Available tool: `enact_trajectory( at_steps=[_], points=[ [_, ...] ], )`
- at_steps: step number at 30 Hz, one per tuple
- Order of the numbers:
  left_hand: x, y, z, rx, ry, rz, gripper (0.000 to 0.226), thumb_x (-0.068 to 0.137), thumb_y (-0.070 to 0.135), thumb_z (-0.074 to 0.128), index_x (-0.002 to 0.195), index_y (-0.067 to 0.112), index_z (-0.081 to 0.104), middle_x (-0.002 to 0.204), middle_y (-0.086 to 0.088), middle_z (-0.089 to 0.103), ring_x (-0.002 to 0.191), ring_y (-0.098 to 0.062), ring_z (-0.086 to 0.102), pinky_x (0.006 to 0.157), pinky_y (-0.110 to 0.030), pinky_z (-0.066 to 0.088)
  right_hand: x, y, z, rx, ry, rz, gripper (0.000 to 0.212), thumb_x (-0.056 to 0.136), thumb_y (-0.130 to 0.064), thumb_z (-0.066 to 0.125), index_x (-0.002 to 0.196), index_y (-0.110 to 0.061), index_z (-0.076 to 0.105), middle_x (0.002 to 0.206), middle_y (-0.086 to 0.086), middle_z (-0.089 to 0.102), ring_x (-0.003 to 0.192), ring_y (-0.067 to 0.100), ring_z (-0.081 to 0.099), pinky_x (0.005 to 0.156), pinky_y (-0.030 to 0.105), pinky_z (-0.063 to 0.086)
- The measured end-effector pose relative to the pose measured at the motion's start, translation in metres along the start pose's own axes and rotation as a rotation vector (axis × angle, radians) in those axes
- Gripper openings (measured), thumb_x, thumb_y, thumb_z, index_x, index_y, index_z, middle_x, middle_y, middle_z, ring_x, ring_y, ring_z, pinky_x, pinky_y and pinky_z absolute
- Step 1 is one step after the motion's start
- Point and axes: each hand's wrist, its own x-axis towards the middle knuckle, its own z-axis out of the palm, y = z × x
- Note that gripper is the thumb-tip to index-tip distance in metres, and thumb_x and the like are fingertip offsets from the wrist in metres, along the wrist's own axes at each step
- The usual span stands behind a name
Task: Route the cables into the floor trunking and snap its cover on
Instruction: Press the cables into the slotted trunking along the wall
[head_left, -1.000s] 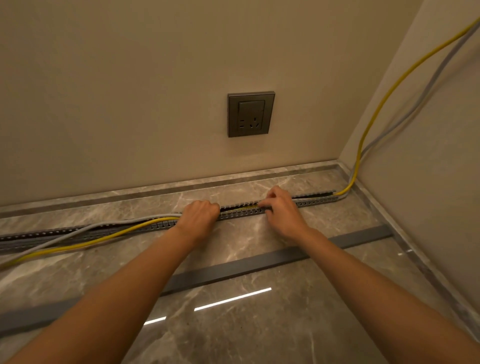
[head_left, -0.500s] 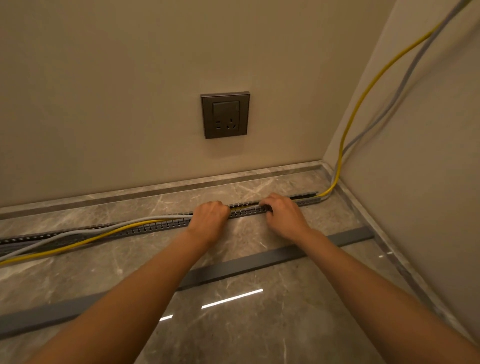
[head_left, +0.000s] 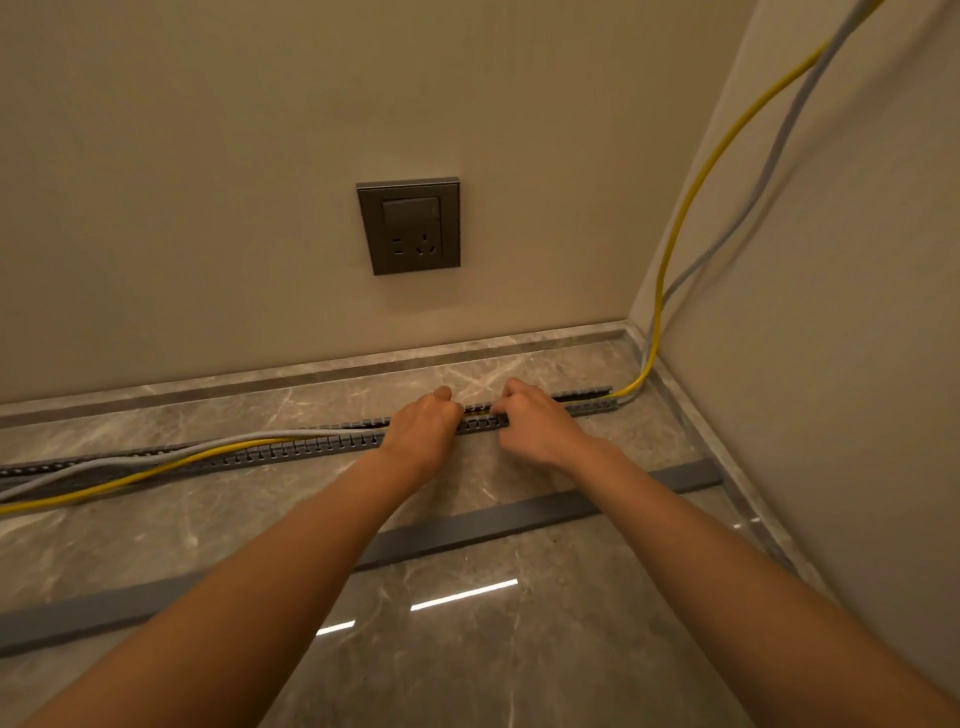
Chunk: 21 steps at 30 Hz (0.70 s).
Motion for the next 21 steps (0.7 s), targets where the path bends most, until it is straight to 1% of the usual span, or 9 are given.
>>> enact_trajectory(
  at_steps=[2,4,6,8,10,12,15,17,21],
  points=[
    [-0.001,0.0,0.0,-0.032,-0.007,-0.012,0.029,0.095,0.006,0.048,0.123,0.007,0.055,0.12,-0.013,0.053,0.104,-0.028,0.057,0.088,-0.035,0.049,0.0,-0.001,-0.001,-0.045,0.019,-0.005,0.03,0.085,-0.01,0.049,0.11,0.0,0.062,0.113,0.014,0.05,0.105,0.03,0.049,0.088,0.042,0.043],
    [-0.006,-0.006,-0.003,-0.08,0.001,-0.032,0.029,0.093,0.003,0.05,0.12,0.007,0.058,0.118,-0.013,0.056,0.103,-0.029,0.058,0.088,-0.036,0.049,0.001,-0.002,0.0,-0.058,0.087,-0.019,0.027,0.086,-0.01,0.049,0.107,0.0,0.063,0.11,0.014,0.055,0.101,0.029,0.052,0.089,0.041,0.046],
    [-0.011,-0.017,-0.007,-0.105,0.035,-0.07,0.026,0.093,0.003,0.049,0.116,0.006,0.059,0.116,-0.015,0.059,0.102,-0.03,0.058,0.089,-0.038,0.05,0.003,-0.004,0.001,-0.033,0.165,-0.029,0.024,0.087,-0.007,0.049,0.104,-0.001,0.064,0.109,0.013,0.059,0.099,0.027,0.054,0.089,0.04,0.049],
    [-0.02,-0.032,-0.009,-0.115,0.077,-0.145,0.028,0.093,0.003,0.048,0.119,0.006,0.058,0.119,-0.015,0.058,0.105,-0.032,0.058,0.092,-0.041,0.051,0.009,-0.013,0.003,0.017,0.196,-0.065,0.025,0.087,-0.005,0.048,0.107,-0.002,0.063,0.112,0.014,0.061,0.102,0.027,0.056,0.092,0.039,0.049],
    [-0.032,-0.051,-0.011,-0.115,0.092,-0.221,0.032,0.092,0.001,0.049,0.123,0.006,0.055,0.123,-0.015,0.056,0.11,-0.032,0.056,0.095,-0.041,0.05,0.014,-0.031,0.008,0.064,0.182,-0.113,0.03,0.088,-0.004,0.048,0.115,-0.003,0.06,0.119,0.013,0.06,0.109,0.027,0.055,0.095,0.038,0.048],
    [-0.046,-0.073,-0.012,-0.096,0.081,-0.296,0.033,0.093,0.002,0.049,0.125,0.007,0.054,0.126,-0.015,0.054,0.113,-0.032,0.055,0.096,-0.04,0.048,0.018,-0.054,0.015,0.1,0.154,-0.151,0.032,0.088,-0.003,0.047,0.118,-0.004,0.059,0.123,0.013,0.058,0.113,0.027,0.053,0.096,0.036,0.045],
    [-0.065,-0.108,-0.015,-0.075,0.075,-0.364,0.026,0.093,0.008,0.051,0.118,0.005,0.057,0.124,-0.016,0.054,0.111,-0.033,0.055,0.094,-0.04,0.046,0.023,-0.086,0.029,0.125,0.132,-0.187,0.032,0.09,-0.005,0.047,0.12,-0.006,0.057,0.124,0.012,0.055,0.114,0.026,0.052,0.096,0.035,0.043],
    [-0.076,-0.128,-0.018,-0.066,0.071,-0.372,0.022,0.093,0.01,0.052,0.113,0.004,0.059,0.121,-0.016,0.055,0.109,-0.034,0.055,0.091,-0.04,0.046,0.026,-0.104,0.037,0.151,0.133,-0.204,0.031,0.091,-0.005,0.047,0.121,-0.006,0.056,0.124,0.011,0.054,0.115,0.025,0.05,0.097,0.035,0.043],
    [-0.093,-0.169,-0.021,-0.017,0.023,-0.31,0.022,0.094,0.014,0.051,0.113,0.006,0.058,0.12,-0.017,0.055,0.107,-0.034,0.055,0.088,-0.04,0.046,0.03,-0.147,0.056,0.159,0.132,-0.189,0.028,0.091,-0.007,0.05,0.118,-0.008,0.058,0.123,0.01,0.054,0.116,0.024,0.048,0.099,0.036,0.041]
  ],
)
